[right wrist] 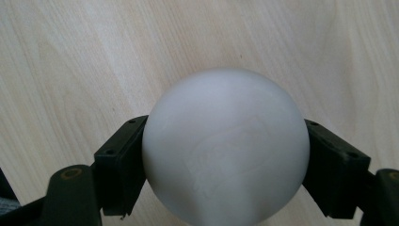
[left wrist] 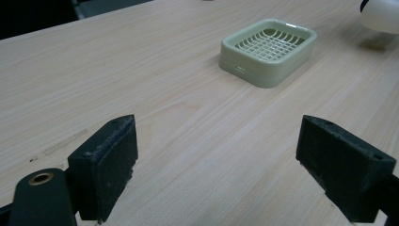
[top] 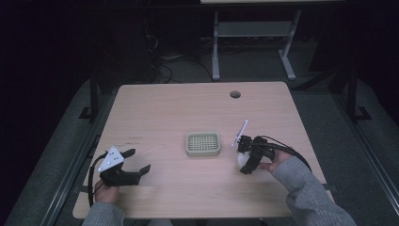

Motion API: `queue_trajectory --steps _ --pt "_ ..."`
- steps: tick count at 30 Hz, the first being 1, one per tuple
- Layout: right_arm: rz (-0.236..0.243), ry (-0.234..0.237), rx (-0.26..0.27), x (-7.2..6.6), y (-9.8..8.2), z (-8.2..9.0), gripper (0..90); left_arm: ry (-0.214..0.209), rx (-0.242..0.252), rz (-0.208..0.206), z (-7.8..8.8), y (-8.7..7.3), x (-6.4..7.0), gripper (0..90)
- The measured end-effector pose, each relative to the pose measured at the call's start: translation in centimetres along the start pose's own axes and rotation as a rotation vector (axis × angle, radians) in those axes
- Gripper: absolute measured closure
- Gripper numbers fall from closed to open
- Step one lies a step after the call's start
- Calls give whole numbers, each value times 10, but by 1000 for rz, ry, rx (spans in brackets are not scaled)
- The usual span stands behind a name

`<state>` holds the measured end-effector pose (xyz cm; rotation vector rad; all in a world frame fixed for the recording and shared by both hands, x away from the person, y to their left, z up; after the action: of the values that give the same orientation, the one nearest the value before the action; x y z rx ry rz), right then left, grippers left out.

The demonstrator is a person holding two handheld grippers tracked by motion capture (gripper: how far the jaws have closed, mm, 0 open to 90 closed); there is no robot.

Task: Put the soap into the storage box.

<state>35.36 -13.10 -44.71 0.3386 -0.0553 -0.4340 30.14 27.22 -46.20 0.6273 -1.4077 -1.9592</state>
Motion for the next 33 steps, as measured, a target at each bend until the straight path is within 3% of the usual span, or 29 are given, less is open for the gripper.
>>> queue_trajectory --steps 13,33 --pt "44 10 -2 -1 26 2 229 3 3 2 0 0 -1 128" --pt "75 22 2 6 60 0 230 7 6 10 1 0 -2 128"
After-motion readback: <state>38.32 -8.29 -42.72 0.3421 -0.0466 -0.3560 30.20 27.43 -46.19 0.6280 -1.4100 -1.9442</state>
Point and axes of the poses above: each handheld gripper's, and its own axes: z roughly backward along the jaws, y roughly out of its top, x roughly to its right, the point moved 4 cm from there along -z, roughly forward along the jaws, and after that the axes turned 8 degrees about x, right-handed, at the moved point
